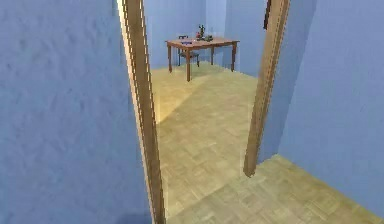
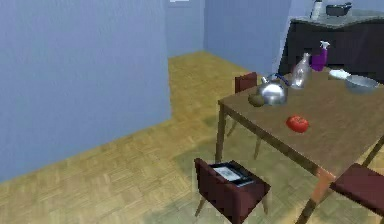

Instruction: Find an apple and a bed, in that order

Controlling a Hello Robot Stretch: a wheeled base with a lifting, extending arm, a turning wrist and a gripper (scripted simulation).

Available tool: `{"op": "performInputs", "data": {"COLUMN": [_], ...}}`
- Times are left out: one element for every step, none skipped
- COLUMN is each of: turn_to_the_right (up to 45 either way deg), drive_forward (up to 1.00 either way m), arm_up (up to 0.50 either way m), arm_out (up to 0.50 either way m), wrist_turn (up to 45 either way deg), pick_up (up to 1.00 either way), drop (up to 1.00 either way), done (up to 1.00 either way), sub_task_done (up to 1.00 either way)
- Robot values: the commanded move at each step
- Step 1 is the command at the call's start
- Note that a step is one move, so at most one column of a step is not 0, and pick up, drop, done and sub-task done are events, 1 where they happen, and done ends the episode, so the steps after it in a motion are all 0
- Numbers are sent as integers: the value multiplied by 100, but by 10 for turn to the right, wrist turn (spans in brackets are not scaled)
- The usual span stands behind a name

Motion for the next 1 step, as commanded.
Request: {"op": "performInputs", "data": {"turn_to_the_right": [240], "drive_forward": [0], "arm_up": [0], "arm_out": [0], "wrist_turn": [0], "pick_up": [0], "drop": [0], "done": [0], "sub_task_done": [0]}}
